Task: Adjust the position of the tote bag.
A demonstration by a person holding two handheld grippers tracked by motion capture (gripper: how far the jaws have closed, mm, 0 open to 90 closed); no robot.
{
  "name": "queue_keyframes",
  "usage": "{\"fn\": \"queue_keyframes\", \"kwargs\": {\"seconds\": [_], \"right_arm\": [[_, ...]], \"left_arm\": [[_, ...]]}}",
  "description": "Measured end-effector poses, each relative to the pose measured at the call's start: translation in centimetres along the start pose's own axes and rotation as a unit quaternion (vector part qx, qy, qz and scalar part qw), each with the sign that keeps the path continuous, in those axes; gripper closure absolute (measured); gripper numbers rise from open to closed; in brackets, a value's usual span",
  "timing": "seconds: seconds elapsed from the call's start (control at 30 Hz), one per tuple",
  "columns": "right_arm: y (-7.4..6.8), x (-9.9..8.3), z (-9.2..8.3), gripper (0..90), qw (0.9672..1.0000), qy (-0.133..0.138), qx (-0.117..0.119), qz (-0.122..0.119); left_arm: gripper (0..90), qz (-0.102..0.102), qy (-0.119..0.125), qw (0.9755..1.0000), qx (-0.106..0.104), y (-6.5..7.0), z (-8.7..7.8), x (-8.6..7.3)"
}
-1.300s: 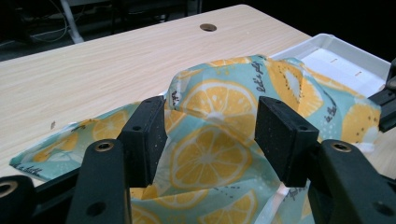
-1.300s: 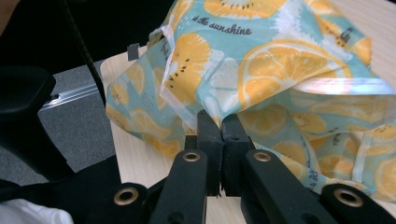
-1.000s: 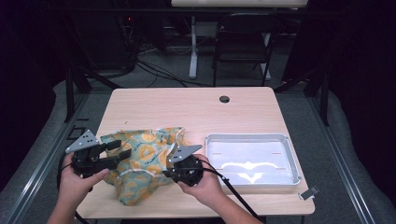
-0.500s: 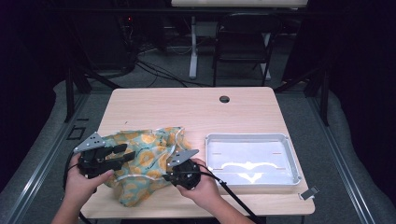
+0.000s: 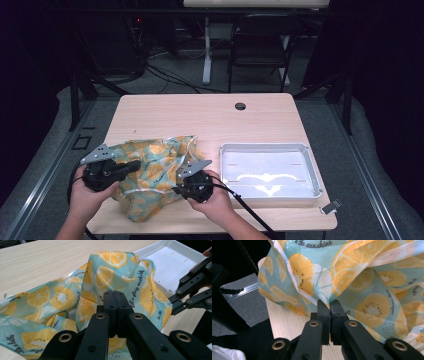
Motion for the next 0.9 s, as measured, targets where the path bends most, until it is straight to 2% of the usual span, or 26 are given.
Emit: {"fn": "queue_keyframes", "kwargs": {"seconds": [0.2,0.27,0.33,0.5,0.6,0.67,0.7,0.9], "right_arm": [[0.2,-0.5,0.0,87.9,1.0000,-0.002,0.001,0.005],[0.4,-0.6,-0.3,85.1,0.9998,0.005,0.003,0.016],[0.6,-0.6,-0.6,81.9,0.9998,0.007,0.004,0.017],[1.3,-0.3,-3.1,62.7,0.9979,0.051,-0.002,0.038],[1.4,-0.2,-3.8,60.1,0.9974,0.060,-0.003,0.040],[1.7,0.1,-5.0,56.4,0.9960,0.080,-0.010,0.040],[1.7,0.3,-5.3,55.4,0.9955,0.085,-0.010,0.041],[1.4,1.5,-5.8,52.5,0.9935,0.107,-0.010,0.037]], "left_arm": [[90.0,0.012,0.001,0.9999,-0.012,0.8,-0.3,0.4],[90.0,0.014,0.002,0.9997,-0.022,1.2,-0.3,0.5],[90.0,0.017,0.000,0.9995,-0.027,1.4,-0.3,0.5],[90.0,0.030,-0.008,0.9986,-0.042,2.2,0.0,0.6],[90.0,0.029,-0.010,0.9984,-0.048,2.3,0.0,0.6],[90.0,0.028,-0.011,0.9980,-0.056,2.5,0.0,0.6],[90.0,0.035,-0.014,0.9975,-0.059,2.7,0.1,0.7],[90.0,0.043,-0.024,0.9963,-0.070,3.2,0.5,0.6]]}}
Point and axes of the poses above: each handheld gripper's, and its own axes: z roughly forward along the jaws, x roughly out of its top, y roughly to its right, the point moved 4 cm from there along z, roughly forward along the jaws, and after that the axes turned 4 degrees about -y, right-handed, at the moved point
